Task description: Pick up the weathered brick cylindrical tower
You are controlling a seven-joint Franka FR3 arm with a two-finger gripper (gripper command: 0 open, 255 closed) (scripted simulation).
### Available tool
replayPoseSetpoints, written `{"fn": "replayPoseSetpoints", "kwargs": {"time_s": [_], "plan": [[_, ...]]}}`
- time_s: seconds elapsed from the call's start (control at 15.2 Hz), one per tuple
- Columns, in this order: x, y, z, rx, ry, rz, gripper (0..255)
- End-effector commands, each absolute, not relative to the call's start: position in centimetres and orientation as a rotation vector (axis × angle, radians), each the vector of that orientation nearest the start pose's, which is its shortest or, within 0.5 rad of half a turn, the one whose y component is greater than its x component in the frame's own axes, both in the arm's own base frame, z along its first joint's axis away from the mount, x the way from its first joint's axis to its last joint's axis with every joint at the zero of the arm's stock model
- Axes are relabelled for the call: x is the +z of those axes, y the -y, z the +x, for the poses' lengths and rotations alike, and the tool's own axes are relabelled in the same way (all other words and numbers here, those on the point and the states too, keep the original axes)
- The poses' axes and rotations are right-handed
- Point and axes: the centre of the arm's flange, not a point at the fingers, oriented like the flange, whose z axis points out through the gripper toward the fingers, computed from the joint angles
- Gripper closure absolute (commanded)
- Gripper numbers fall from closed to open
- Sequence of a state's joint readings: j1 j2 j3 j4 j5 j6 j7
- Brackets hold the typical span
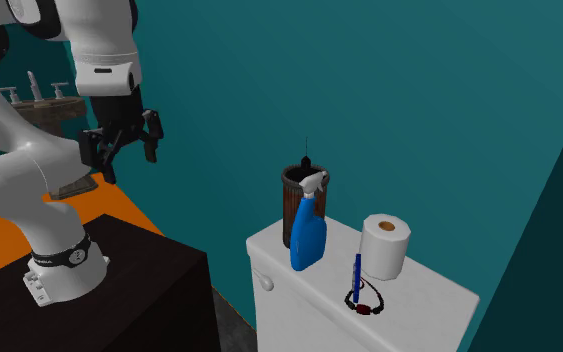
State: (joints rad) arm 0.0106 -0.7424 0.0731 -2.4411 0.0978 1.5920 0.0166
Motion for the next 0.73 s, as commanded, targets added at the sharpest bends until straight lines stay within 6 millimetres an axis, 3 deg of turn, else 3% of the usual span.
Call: {"fn": "replayPoseSetpoints", "kwargs": {"time_s": [0.0, 0.66], "plan": [[53.8, -4.1, 31.3, 0.17, 0.059, -3.093, 0], [54.0, -12.0, 42.6, 0.199, 0.463, -3.087, 0]]}}
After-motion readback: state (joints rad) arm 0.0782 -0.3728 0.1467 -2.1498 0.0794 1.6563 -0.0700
